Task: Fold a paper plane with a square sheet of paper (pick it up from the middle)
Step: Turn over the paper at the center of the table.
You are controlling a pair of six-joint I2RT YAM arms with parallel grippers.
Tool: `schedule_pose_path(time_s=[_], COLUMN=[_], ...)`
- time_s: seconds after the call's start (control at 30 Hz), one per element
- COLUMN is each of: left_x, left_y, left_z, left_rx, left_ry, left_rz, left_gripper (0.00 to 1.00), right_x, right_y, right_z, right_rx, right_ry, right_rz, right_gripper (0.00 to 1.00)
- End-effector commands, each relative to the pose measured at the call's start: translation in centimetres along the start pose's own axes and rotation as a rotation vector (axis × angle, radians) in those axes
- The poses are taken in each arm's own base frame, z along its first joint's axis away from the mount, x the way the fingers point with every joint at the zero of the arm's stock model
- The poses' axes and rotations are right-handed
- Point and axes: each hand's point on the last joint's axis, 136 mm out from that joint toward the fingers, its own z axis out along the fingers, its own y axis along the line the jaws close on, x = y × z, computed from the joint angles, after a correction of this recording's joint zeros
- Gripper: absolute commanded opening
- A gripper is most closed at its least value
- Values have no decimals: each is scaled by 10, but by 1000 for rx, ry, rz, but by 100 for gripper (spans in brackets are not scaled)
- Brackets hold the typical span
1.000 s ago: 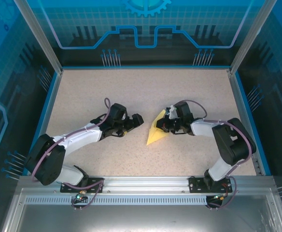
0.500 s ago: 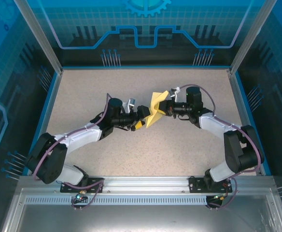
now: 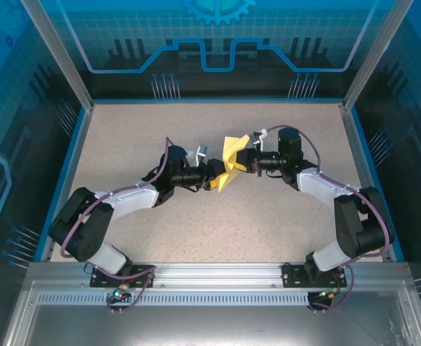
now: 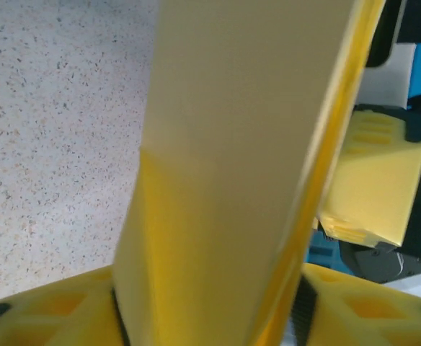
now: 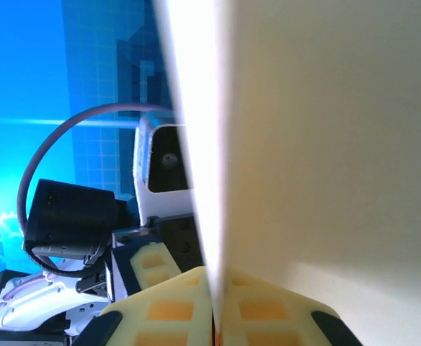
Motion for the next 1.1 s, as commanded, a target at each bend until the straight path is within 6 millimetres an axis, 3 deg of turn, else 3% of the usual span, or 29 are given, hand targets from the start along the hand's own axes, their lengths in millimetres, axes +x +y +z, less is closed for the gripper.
schedule_pose_path(time_s=[0.0, 0.2, 0.33, 0.43, 0.53, 0.63, 0.73, 0.97, 1.07], left_x=[-2, -3, -3, -4, -4, -7, -9, -36, -44], left_y=[-18, -16, -12, -4, 12, 38, 56, 60, 65], left_z=[1, 3, 3, 3, -2, -20, -51, -125, -142], left_rx=[44, 43, 24, -23, -139, -373, -682, -1354, -1599], left_ry=[2, 7, 6, 3, -7, -30, -55, -174, -192], left_rz=[55, 60, 60, 57, 63, 86, 170, 397, 452], left_gripper=[49, 29, 14, 9, 7, 7, 7, 7, 8], right_x=[7, 10, 13, 12, 8, 2, 1, 1, 1], right_y=[-5, -15, -18, -18, -30, -41, -49, -66, -74], right_z=[4, 7, 6, -2, -23, -44, -60, -85, -93], right_rx=[11, 24, 49, 116, 289, 437, 529, 686, 734], right_ry=[47, 64, 79, 58, -3, -63, -108, -199, -227], right_rz=[9, 35, 41, 9, -29, -73, -99, -119, -105], right_gripper=[9, 9, 15, 34, 54, 69, 79, 86, 86])
